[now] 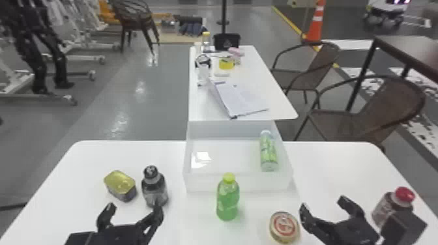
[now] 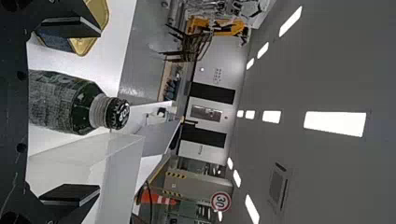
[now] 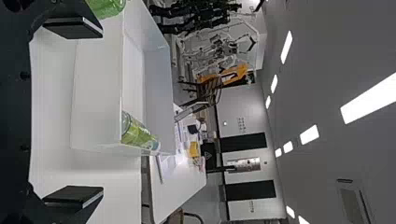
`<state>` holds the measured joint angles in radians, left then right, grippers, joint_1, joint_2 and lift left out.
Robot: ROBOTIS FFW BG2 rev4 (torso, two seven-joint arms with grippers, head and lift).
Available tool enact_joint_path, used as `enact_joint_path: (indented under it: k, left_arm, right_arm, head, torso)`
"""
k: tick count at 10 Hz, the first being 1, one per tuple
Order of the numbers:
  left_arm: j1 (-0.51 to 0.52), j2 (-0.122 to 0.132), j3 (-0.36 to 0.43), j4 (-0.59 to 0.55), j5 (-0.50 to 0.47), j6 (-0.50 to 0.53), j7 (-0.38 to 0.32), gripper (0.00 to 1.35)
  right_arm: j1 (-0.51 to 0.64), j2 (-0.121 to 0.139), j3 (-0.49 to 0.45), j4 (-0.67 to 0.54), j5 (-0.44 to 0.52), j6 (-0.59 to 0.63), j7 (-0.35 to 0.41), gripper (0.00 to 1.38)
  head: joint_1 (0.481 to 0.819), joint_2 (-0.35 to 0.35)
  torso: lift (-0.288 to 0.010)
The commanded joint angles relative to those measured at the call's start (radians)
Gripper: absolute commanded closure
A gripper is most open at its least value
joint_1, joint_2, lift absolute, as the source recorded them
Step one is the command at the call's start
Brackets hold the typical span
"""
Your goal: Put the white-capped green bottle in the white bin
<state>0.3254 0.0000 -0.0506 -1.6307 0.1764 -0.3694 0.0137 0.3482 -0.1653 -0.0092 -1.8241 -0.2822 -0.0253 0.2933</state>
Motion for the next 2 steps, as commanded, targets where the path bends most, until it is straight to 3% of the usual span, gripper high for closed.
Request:
enact_joint_path:
  k: [1, 2]
  left_arm:
    - [0.0, -0.003, 0.0, 0.0, 0.0, 0.0, 0.0, 0.13]
    - [0.0, -0.003, -0.002, 0.0, 0.0, 0.0, 0.0, 0.13]
  right_arm:
    - [0.0, 0.003, 0.0, 0.0, 0.001, -0.005, 0.0, 0.11]
    - [0.0, 0.004, 0.0, 0.0, 0.005, -0.005, 0.0, 0.11]
  head:
    - [0.549, 0.0]
    - [0.549, 0.0]
  torso:
    - [-0.1]
    - [-0.1]
